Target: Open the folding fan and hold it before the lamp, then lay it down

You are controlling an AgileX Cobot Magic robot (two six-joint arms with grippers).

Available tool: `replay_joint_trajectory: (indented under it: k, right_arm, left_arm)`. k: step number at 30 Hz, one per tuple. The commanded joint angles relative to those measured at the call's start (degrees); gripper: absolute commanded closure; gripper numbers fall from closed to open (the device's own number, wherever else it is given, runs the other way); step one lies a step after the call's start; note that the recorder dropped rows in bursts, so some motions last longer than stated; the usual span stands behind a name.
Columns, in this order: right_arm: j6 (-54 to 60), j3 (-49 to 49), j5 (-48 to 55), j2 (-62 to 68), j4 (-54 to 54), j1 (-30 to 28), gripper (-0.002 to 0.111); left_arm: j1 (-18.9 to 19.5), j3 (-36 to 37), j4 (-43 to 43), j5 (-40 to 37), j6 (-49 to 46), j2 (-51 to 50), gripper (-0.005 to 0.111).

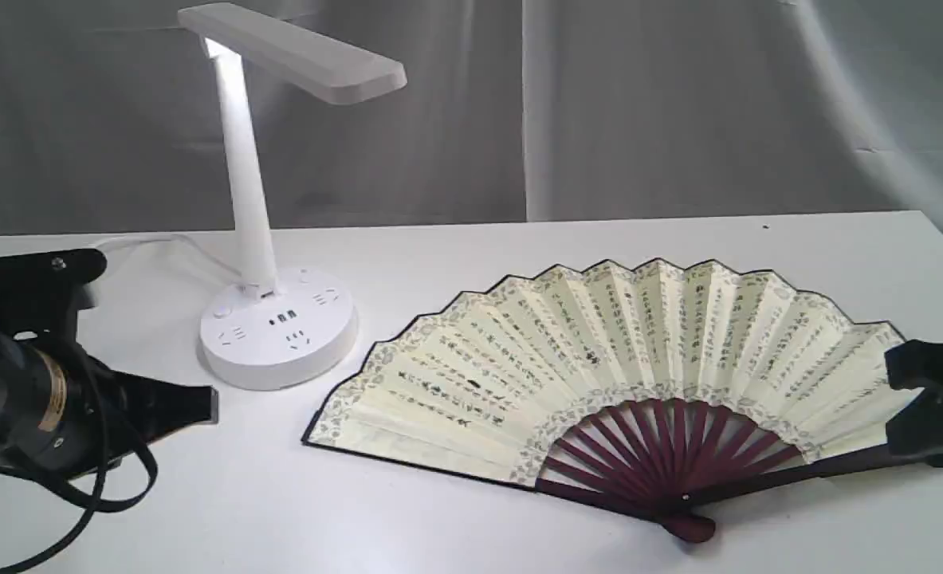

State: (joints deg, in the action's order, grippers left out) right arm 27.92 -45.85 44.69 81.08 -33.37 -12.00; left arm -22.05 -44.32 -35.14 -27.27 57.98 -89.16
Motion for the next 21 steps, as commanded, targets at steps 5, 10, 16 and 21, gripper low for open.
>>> replay_joint_trajectory:
  k: [5, 10, 16, 21]
  right_arm:
    - [-4.08, -0.27, -2.36, -2.33, 8.35, 6.35, 0.086]
    - [-17.03, -0.27, -4.18, -2.83, 22.96, 11.27, 0.089]
    - [-24.12, -0.27, -5.72, -2.83, 29.66, 12.07, 0.089]
    - [-24.12, -0.27, -6.40, -2.83, 29.66, 12.07, 0.089]
  left_arm:
    - [0.10, -0.27, 11.67, -4.41, -15.33, 0.68, 0.107]
    - [0.10, -0.27, 13.41, -7.40, -18.03, 2.76, 0.107]
    - [0.10, -0.27, 13.85, -10.38, -20.20, 7.30, 0.107]
    - [1.29, -0.27, 18.58, -10.52, -25.28, 10.63, 0.107]
